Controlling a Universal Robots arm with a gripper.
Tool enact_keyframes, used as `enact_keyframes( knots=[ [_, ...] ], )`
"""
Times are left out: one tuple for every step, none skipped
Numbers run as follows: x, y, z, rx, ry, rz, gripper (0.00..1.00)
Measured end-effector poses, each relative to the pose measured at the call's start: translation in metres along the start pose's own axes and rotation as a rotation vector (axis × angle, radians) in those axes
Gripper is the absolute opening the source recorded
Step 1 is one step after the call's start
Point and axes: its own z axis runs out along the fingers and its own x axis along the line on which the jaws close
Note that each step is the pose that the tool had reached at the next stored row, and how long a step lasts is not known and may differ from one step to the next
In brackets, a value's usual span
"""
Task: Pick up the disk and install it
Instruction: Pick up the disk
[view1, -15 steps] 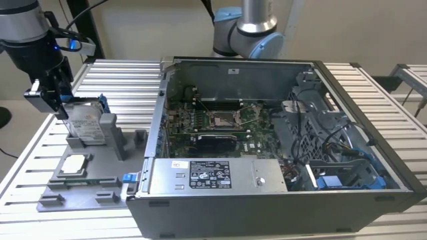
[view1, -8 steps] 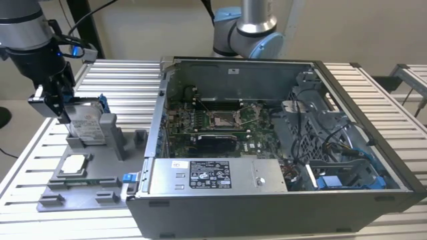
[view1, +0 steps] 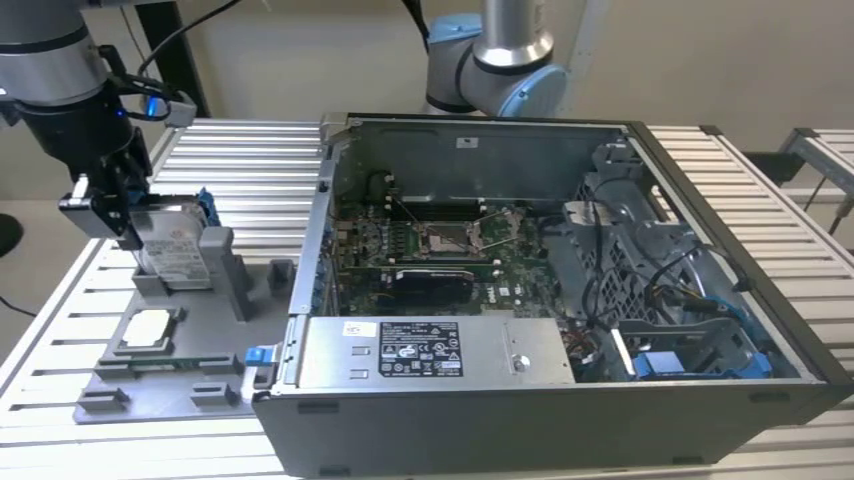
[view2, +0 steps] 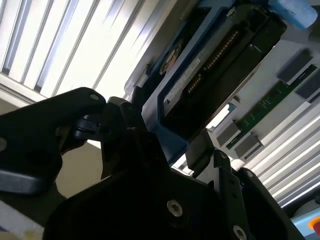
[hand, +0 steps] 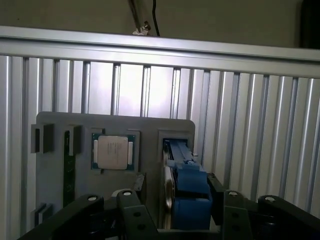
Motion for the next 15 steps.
enact_keyframes(
  knots=[
    [0.0,0.0,0.0,0.0,0.0,0.0,0.0],
    [0.0,0.0,0.0,0.0,0.0,0.0,0.0],
    [0.0,0.0,0.0,0.0,0.0,0.0,0.0],
    [0.0,0.0,0.0,-0.0001,-0.0001,0.0,0.0],
    [0.0,0.0,0.0001,0.0,0.0001,0.0,0.0],
    [0.0,0.0,0.0001,0.0,0.0001,0.0,0.0],
    [0.0,0.0,0.0001,0.0,0.0,0.0,0.0],
    [0.0,0.0,0.0001,0.0,0.0,0.0,0.0],
    [0.0,0.0,0.0001,0.0,0.0,0.0,0.0],
    [0.0,0.0,0.0002,0.0,0.0,0.0,0.0],
    [0.0,0.0,0.0002,0.0,0.0,0.0,0.0],
    [0.0,0.0,0.0002,0.0,0.0,0.0,0.0],
    [0.0,0.0,0.0002,0.0,0.0,0.0,0.0],
    [0.0,0.0,0.0002,0.0,0.0,0.0,0.0],
    [0.0,0.0,0.0002,0.0,0.0,0.0,0.0]
  ],
)
